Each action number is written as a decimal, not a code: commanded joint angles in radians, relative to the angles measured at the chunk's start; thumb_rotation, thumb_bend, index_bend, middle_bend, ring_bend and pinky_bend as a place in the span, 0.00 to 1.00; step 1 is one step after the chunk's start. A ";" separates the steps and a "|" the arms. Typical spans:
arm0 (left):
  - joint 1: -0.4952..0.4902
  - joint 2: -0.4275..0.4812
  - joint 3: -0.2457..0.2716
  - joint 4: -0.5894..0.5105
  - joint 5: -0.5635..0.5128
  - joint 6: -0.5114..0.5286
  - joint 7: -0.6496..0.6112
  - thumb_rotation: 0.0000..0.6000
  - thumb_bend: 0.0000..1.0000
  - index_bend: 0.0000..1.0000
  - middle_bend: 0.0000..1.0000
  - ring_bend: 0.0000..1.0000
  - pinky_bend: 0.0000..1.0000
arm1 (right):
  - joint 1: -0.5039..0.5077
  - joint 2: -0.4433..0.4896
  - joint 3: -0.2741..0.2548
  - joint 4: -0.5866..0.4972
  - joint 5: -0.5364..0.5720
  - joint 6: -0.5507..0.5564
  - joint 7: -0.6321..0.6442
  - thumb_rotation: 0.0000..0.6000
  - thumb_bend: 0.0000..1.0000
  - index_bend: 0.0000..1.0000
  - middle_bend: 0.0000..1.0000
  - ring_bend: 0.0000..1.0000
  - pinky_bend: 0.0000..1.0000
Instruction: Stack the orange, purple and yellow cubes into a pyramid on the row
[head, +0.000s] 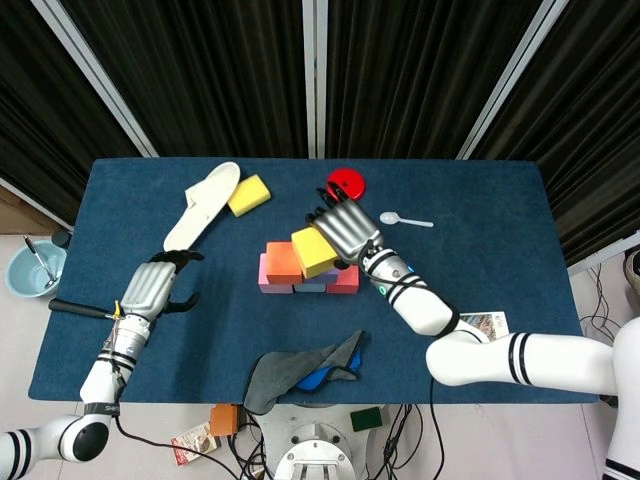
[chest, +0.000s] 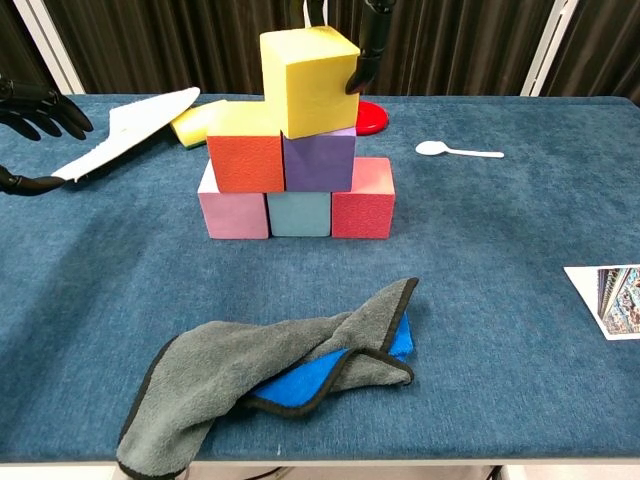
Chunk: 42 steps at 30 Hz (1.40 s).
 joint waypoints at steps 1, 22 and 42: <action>0.001 0.001 0.001 -0.001 0.001 0.001 -0.001 1.00 0.28 0.25 0.24 0.22 0.21 | -0.010 0.002 0.004 -0.014 -0.016 0.034 0.016 1.00 0.09 0.47 0.43 0.13 0.00; 0.007 -0.009 0.006 0.003 0.019 0.012 -0.011 1.00 0.28 0.26 0.24 0.22 0.21 | 0.129 -0.131 0.072 -0.143 0.376 0.378 -0.230 1.00 0.09 0.50 0.46 0.19 0.00; 0.013 -0.011 0.009 0.024 0.031 0.006 -0.040 1.00 0.28 0.26 0.24 0.22 0.21 | 0.163 -0.206 0.117 -0.093 0.449 0.445 -0.309 1.00 0.09 0.46 0.44 0.19 0.00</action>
